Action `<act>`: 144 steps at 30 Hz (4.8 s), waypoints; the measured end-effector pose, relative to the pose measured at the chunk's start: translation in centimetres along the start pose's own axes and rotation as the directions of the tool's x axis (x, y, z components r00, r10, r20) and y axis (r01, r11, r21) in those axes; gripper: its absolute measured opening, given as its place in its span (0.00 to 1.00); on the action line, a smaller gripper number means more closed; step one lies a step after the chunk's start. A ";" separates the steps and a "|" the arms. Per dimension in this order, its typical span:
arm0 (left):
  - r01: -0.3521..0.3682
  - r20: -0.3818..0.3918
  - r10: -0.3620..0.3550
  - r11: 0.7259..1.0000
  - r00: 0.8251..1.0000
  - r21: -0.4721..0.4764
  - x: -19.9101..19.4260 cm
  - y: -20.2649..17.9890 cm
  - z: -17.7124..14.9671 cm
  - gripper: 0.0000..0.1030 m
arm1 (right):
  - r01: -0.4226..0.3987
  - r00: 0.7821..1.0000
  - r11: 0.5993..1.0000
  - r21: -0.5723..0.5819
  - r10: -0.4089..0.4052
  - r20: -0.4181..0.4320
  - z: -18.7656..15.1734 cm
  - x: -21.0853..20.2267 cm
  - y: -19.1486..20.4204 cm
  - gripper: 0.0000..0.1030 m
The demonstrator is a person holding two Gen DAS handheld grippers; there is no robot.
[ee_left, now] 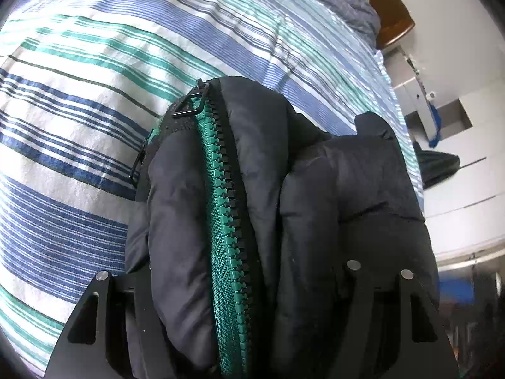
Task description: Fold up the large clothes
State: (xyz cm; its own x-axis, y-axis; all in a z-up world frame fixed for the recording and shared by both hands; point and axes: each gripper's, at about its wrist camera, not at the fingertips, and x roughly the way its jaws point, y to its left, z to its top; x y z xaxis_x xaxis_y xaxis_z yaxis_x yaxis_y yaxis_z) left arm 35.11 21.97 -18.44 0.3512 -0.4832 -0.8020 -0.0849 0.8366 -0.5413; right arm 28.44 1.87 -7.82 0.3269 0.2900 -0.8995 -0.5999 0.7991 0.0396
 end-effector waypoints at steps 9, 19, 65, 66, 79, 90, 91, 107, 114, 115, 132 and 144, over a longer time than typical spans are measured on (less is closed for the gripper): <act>0.017 0.003 -0.017 1.000 1.000 0.020 -0.1 -0.4 -0.3 0.72 | -0.070 0.992 0.992 0.107 0.058 0.117 -10.2 -0.4 2.6 0.32; -0.028 0.015 0.027 0.999 1.000 0.042 -0.1 -1.4 -0.7 0.73 | -0.141 0.983 0.963 0.228 0.109 0.147 -11.1 2.6 0.5 0.30; 0.503 -0.097 -0.497 0.863 0.862 0.049 -4.6 4.6 -5.9 0.97 | -0.166 0.982 0.964 0.206 0.143 0.124 -1.6 7.2 3.6 0.34; 0.489 -0.127 -0.478 0.869 0.869 0.073 -4.4 3.6 -5.5 0.97 | -0.168 0.982 0.963 0.211 0.144 0.124 -1.7 7.3 3.6 0.34; 0.256 -0.182 -0.233 0.959 0.955 0.120 -1.1 1.1 -5.4 0.97 | -0.244 0.940 0.932 0.267 0.160 0.301 -5.4 -0.5 -0.1 0.72; 0.212 -0.198 -0.182 0.967 0.963 0.141 0.2 -1.6 -7.0 0.99 | -0.560 0.827 0.646 0.518 0.409 0.385 -13.1 5.7 -13.2 0.84; 0.211 -0.200 -0.181 0.968 0.963 0.139 0.4 -1.8 -7.0 1.00 | -0.585 0.811 0.624 0.518 0.431 0.397 -13.4 6.4 -13.2 0.84; 0.096 -0.057 -0.085 0.970 0.995 0.224 -0.5 -6.8 -8.1 0.64 | -0.296 0.941 0.882 0.367 0.203 0.270 -6.1 6.2 -6.6 0.63; 0.108 -0.029 -0.105 0.973 0.994 0.202 -1.2 -6.7 -9.0 0.61 | -0.143 0.964 0.952 0.271 0.071 0.258 -4.0 3.9 -2.6 0.63; 0.109 -0.026 -0.106 0.974 0.994 0.201 -1.2 -6.6 -9.2 0.61 | -0.139 0.964 0.953 0.268 0.068 0.258 -4.2 3.9 -2.9 0.63; 0.100 0.025 -0.107 0.974 0.994 0.202 -3.4 -5.1 -11.6 0.50 | -0.124 0.955 0.967 0.222 0.055 0.291 -5.4 2.5 -2.5 0.63; 0.066 0.229 -0.138 0.953 0.964 0.296 -13.4 -11.1 -7.5 0.45 | -0.186 0.814 0.982 0.022 0.142 0.563 -1.0 -6.3 -3.3 0.58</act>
State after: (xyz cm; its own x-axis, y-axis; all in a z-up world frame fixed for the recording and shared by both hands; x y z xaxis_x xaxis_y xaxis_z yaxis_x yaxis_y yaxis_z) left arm 24.32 17.23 -3.63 0.5638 -0.5216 -0.6404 0.2184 0.8419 -0.4934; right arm 27.57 -3.14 -2.71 0.5920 0.6459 -0.4819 -0.6342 0.7424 0.2159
